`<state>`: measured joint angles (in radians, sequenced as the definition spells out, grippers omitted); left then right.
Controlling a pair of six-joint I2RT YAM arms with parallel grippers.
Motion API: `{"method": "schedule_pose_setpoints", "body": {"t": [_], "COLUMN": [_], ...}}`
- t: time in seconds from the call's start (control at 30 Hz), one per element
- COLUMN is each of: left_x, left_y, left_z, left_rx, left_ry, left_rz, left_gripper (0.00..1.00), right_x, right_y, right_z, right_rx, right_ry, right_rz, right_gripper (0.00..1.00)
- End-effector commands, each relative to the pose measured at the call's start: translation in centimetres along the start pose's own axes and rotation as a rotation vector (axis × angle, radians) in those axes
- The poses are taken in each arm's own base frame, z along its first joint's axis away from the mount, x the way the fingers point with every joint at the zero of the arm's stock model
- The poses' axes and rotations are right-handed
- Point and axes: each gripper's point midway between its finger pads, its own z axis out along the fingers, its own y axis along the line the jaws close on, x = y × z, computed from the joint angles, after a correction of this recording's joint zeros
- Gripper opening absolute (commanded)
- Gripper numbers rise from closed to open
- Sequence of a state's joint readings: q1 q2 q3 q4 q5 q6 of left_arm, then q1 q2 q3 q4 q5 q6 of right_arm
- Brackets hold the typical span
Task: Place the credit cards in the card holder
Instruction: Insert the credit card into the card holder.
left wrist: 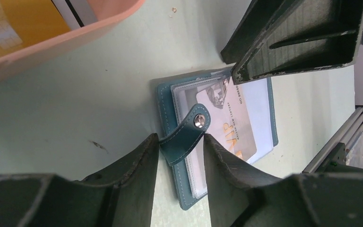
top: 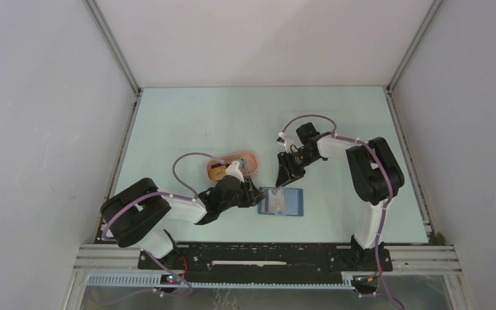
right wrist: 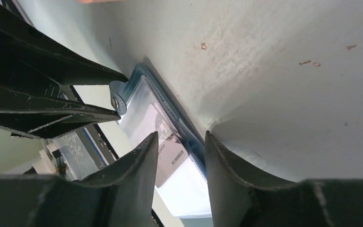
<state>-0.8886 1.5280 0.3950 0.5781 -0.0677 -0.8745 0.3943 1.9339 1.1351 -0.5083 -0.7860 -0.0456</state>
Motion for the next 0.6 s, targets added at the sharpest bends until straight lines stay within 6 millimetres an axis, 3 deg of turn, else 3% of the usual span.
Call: {"method": "schedule_pose_setpoints", "body": {"t": [0.0, 0.23, 0.37, 0.43, 0.57], "left_x": [-1.1, -2.3, -2.3, -2.2, -1.5], "left_y": [-0.5, -1.0, -1.1, -1.2, -1.5], "left_z": [-0.6, -2.6, -3.8, -4.3, -4.9], "left_rx": [0.005, 0.043, 0.070, 0.085, 0.118], "left_ry": [-0.032, -0.095, -0.100, -0.095, -0.070], "left_rz": [0.016, 0.046, 0.082, 0.098, 0.113], "left_gripper": [0.46, 0.47, 0.46, 0.46, 0.46], "right_x": [-2.2, -2.5, -1.6, -0.9, 1.1], "right_y": [1.5, 3.1, 5.1, 5.6, 6.0], "right_z": [-2.6, -4.4, -6.3, -6.9, -6.9], "right_rx": [0.016, 0.025, -0.009, 0.000, 0.012], "right_ry": [-0.069, -0.070, -0.043, -0.028, -0.003], "right_rz": [-0.126, -0.281, -0.522, -0.644, -0.928], "right_gripper": [0.53, 0.53, 0.42, 0.31, 0.17]}}
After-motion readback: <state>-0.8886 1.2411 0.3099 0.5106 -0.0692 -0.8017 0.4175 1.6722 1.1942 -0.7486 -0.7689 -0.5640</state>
